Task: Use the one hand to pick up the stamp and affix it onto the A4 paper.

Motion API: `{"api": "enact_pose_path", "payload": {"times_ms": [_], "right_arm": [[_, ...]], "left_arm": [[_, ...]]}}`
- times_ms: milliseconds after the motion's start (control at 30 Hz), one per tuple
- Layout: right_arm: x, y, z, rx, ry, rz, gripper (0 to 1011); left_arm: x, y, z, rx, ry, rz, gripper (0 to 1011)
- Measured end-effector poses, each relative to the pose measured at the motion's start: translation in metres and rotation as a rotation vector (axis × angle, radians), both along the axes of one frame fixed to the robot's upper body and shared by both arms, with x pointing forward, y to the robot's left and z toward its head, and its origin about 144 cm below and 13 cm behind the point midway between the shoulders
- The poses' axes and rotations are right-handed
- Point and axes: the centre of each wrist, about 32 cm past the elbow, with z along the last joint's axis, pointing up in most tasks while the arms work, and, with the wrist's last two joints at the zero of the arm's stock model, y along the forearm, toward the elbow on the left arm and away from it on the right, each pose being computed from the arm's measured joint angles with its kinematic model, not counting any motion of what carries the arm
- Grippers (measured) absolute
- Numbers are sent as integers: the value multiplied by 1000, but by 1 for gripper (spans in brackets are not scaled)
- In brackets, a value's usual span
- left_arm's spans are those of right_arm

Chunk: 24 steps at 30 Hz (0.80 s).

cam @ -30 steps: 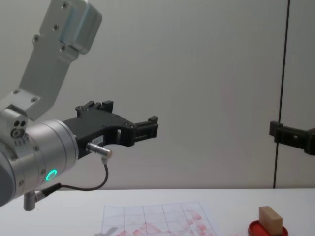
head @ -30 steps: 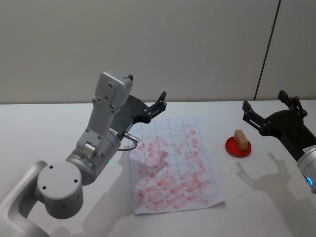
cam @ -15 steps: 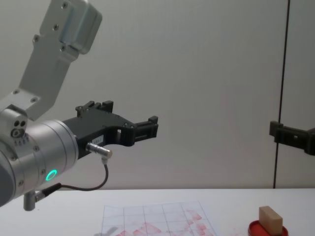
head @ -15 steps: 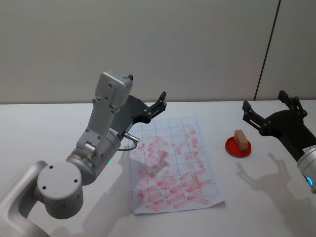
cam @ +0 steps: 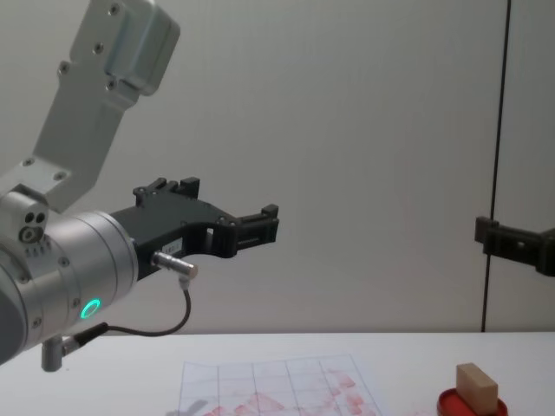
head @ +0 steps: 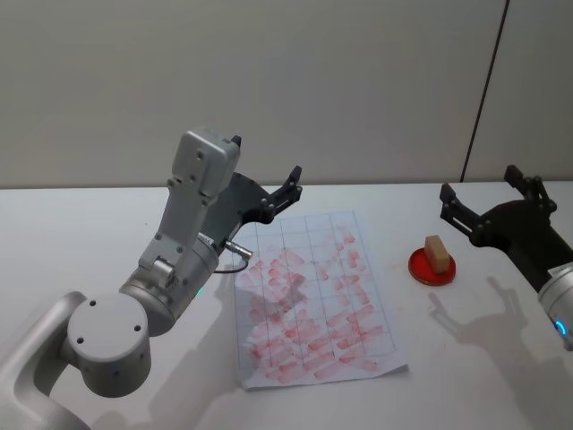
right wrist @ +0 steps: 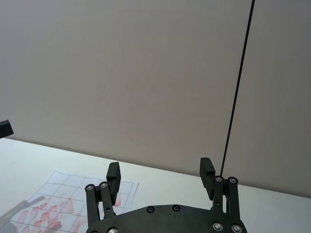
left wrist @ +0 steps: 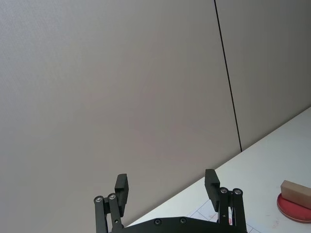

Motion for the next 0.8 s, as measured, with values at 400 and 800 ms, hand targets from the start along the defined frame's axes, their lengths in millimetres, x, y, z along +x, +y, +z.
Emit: {"api": "enact_pose_path", "payload": {"times_ms": [400,800], "right_arm": [[20,1,-6,-29,101,-41,1001],[45,10,-20,-67,215,-50,1001]], "left_arm": [[0,0,0,0,0,0,1001],[0,0,0,0,0,0,1001]]}}
